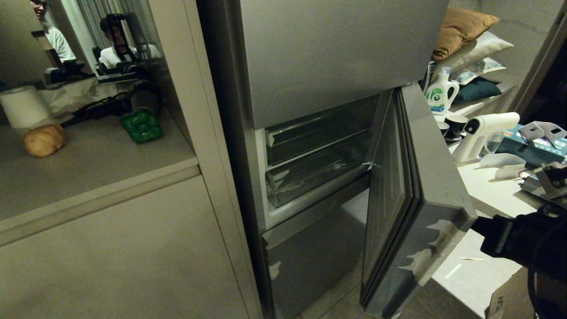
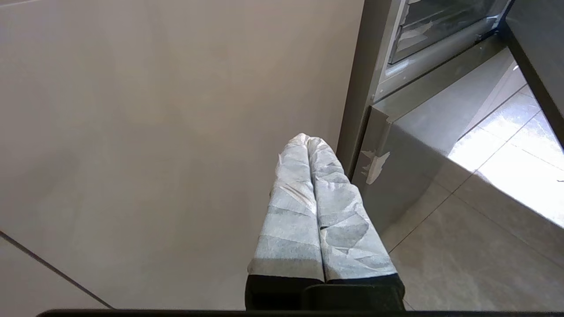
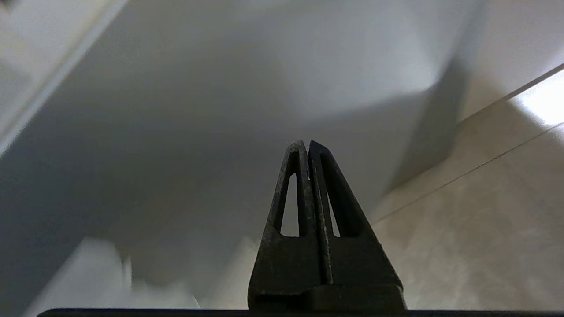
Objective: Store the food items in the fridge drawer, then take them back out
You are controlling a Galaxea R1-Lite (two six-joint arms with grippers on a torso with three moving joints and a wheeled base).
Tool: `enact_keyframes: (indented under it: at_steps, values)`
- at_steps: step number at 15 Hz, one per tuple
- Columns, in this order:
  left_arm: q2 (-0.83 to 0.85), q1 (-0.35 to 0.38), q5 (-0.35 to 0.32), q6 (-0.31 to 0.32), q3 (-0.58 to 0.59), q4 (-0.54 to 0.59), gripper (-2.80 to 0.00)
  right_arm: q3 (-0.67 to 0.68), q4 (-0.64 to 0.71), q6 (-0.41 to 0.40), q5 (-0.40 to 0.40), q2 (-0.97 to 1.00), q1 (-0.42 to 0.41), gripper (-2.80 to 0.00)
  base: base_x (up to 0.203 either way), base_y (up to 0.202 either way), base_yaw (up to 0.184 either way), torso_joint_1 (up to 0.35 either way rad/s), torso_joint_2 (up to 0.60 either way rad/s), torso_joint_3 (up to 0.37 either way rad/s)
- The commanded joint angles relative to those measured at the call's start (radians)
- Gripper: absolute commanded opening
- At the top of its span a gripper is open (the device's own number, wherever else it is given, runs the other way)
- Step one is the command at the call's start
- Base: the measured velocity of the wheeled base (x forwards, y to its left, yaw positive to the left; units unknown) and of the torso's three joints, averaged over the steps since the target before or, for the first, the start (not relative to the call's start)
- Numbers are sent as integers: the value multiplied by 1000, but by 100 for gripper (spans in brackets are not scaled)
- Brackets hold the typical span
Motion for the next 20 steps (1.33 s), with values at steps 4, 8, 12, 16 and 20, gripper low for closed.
enact_keyframes:
  at_steps: [4,8,12,16,20]
  values:
    - [2,0,0,1,0,0,-280,-154,-7,-1,118,228,13,-280,0,0,0,0,0,0]
    - [2,0,0,0,0,0,-280,-291,-12,-9,129,394,57,-280,0,0,0,0,0,0]
    - [2,-1,0,0,0,0,-280,-461,-147,-25,126,650,108,-280,0,0,0,0,0,0]
    - [2,0,0,0,0,0,-280,-720,-213,-31,125,870,145,-280,0,0,0,0,0,0]
    - [2,0,0,0,0,0,-280,-889,-262,-26,121,985,155,-280,0,0,0,0,0,0]
